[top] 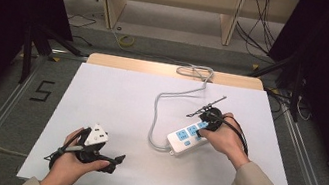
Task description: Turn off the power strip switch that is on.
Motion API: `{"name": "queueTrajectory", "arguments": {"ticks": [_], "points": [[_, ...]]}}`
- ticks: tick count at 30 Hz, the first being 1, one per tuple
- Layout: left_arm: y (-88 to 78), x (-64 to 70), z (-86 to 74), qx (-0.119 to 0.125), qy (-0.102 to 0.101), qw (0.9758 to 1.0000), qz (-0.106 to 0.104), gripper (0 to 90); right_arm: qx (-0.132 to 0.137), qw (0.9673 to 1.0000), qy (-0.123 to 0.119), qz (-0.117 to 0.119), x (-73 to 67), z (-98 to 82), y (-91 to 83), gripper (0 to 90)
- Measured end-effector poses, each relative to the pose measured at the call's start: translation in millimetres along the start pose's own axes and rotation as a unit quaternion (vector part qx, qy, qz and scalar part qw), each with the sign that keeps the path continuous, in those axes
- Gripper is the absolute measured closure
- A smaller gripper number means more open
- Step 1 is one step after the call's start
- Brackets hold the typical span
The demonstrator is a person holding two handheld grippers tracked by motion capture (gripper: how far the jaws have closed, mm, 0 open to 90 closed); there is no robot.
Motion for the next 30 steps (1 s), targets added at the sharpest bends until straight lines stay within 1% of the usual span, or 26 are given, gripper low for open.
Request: {"name": "queueTrajectory", "arguments": {"ticks": [2,5,8,13,17,27,30], "points": [[0.1,0.0,0.0,0.0,0.0,1.0,0.0,5.0,-0.004,1.0,-0.004,0.0,0.7,-0.1,1.1,90.0],[0.0,-0.1,-0.1,0.0,0.0,1.0,0.0,5.0,-0.007,1.0,0.0,0.0,-0.4,-0.1,2.4,90.0],[0.0,-0.1,-0.1,0.0,0.0,1.0,0.0,5.0,-0.011,0.9999,-0.004,0.0,-0.6,-0.3,3.1,90.0],[0.0,0.0,0.0,0.0,0.0,1.0,0.0,5.0,-0.017,0.9999,-0.001,0.0,-1.0,-0.9,4.6,90.0],[0.1,-0.1,0.0,0.0,0.0,1.0,0.0,5.0,-0.02,0.9998,-0.004,0.0,-0.1,-1.2,5.7,90.0],[0.1,0.2,0.1,0.0,0.001,1.0,0.0,5.0,-0.022,0.9998,-0.003,-0.003,0.1,-1.5,6.5,90.0],[0.2,0.3,0.1,0.0,0.001,1.0,0.001,5.1,-0.023,0.9997,-0.006,-0.006,-0.2,-1.8,6.7,90.0]]}}
Point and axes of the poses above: each handheld gripper's, and its own axes: y roughly forward along the jaws, z roughly out of its top, x roughly to its right, the point moved 8 cm from there along y, roughly forward along the jaws, and after that the axes turned 14 degrees about z, right-handed, at the moved point
